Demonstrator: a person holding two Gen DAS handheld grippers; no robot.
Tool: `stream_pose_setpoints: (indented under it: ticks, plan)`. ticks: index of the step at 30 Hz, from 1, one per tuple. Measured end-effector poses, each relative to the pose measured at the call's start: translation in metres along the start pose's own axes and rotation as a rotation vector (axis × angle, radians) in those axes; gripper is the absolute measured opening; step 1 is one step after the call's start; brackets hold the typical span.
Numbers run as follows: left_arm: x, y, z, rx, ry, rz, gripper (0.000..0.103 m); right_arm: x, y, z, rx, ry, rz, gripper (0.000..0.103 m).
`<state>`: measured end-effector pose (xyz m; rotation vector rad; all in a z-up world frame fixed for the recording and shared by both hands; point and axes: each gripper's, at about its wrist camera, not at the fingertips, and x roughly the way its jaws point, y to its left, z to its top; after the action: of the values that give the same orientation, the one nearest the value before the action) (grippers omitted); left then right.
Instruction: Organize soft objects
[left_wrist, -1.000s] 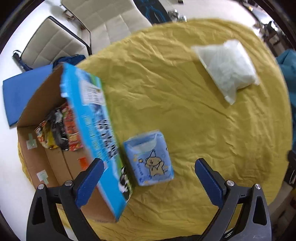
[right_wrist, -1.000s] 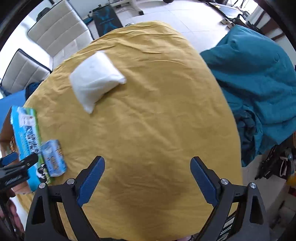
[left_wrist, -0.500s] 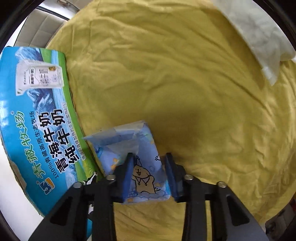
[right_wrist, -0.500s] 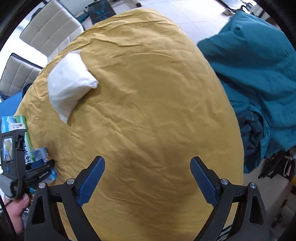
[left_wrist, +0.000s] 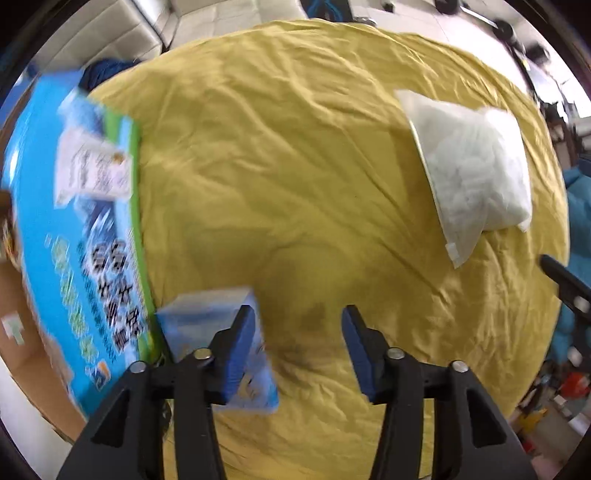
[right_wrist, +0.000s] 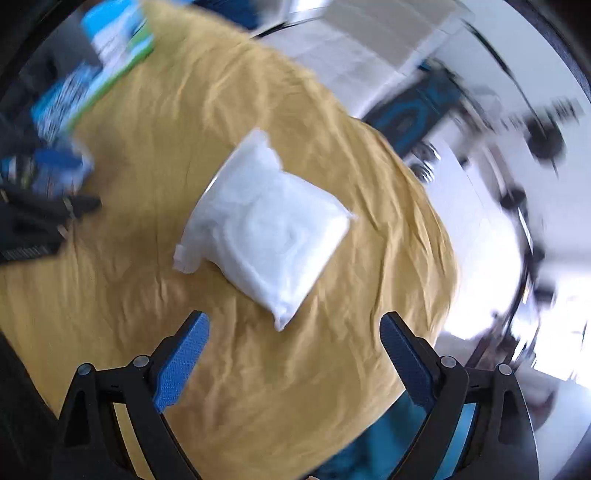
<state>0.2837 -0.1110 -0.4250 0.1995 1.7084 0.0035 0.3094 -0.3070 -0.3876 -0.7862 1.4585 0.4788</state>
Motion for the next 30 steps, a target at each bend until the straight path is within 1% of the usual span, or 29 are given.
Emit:
stream_pose_setpoints:
  ticks: [2,4,5,6,8,9,10,12,14,15,16,17,19,20,22,23,24,25,26,27,28,29,30]
  plan:
    - [-0.004,0.013,-0.006,-0.051,-0.002,-0.040,0.054,0.013,0.005,0.018,-0.151,0.033,-0.036,0.095]
    - [-0.007,0.026,-0.014,-0.097,-0.013,-0.080,0.054,0.022,0.013,0.029,-0.274,0.050,-0.057,0.095]
    - [-0.009,0.032,-0.016,-0.112,-0.018,-0.092,0.054,0.030,0.018,0.036,-0.347,0.067,-0.078,0.095]
    - [-0.012,0.035,-0.016,-0.128,-0.024,-0.098,0.054,0.035,0.021,0.040,-0.391,0.080,-0.078,0.095]
    - [-0.015,0.048,-0.018,-0.164,-0.030,-0.117,0.054,0.048,0.028,0.048,-0.458,0.109,-0.079,0.096]
    - [-0.019,0.055,-0.014,-0.175,-0.027,-0.120,0.054,0.056,0.031,0.054,-0.487,0.121,-0.084,0.101]
    - [-0.017,0.062,-0.015,-0.190,-0.020,-0.125,0.054,0.063,0.033,0.059,-0.507,0.136,-0.081,0.102]
    - [-0.011,0.069,-0.021,-0.206,-0.006,-0.125,0.054,0.075,0.034,0.065,-0.498,0.160,-0.065,0.102]
    - [-0.006,0.076,-0.026,-0.213,0.013,-0.149,0.054,0.086,0.031,0.067,-0.450,0.184,-0.042,0.102]
    - [-0.004,0.078,-0.029,-0.205,0.025,-0.144,0.054,0.088,0.030,0.068,-0.421,0.187,-0.030,0.101]
    - [0.000,0.077,-0.030,-0.194,0.032,-0.132,0.054,0.090,0.025,0.069,-0.380,0.202,-0.022,0.097]
    - [0.005,0.074,-0.030,-0.182,0.038,-0.122,0.054,0.091,0.019,0.070,-0.324,0.216,-0.016,0.096]
    - [0.016,0.070,-0.029,-0.161,0.059,-0.089,0.054,0.090,0.006,0.072,-0.172,0.246,0.006,0.091]
    - [0.021,0.067,-0.028,-0.154,0.069,-0.076,0.054,0.090,-0.001,0.072,-0.116,0.257,0.010,0.090]
    - [0.036,0.061,-0.031,-0.146,0.097,-0.061,0.054,0.091,-0.020,0.062,0.099,0.324,0.032,0.089]
    - [0.044,0.058,-0.033,-0.143,0.109,-0.054,0.051,0.092,-0.025,0.058,0.167,0.350,0.043,0.089]
    - [0.049,0.057,-0.035,-0.138,0.111,-0.045,0.041,0.092,-0.028,0.050,0.215,0.357,0.060,0.088]
    - [0.056,0.054,-0.037,-0.122,0.099,-0.026,0.036,0.091,-0.028,0.043,0.241,0.344,0.069,0.088]
    - [0.059,0.051,-0.036,-0.112,0.087,0.002,0.027,0.090,-0.029,0.035,0.279,0.339,0.074,0.088]
    - [0.060,0.046,-0.034,-0.099,0.072,0.046,0.021,0.090,-0.032,0.027,0.321,0.337,0.090,0.087]
    - [0.058,0.042,-0.035,-0.085,0.056,0.067,0.019,0.090,-0.032,0.016,0.347,0.332,0.108,0.087]
    - [0.056,0.037,-0.035,-0.070,0.038,0.068,0.017,0.090,-0.034,0.004,0.397,0.322,0.140,0.087]
    - [0.056,0.029,-0.035,-0.070,0.032,0.057,0.017,0.089,-0.037,-0.007,0.441,0.314,0.159,0.087]
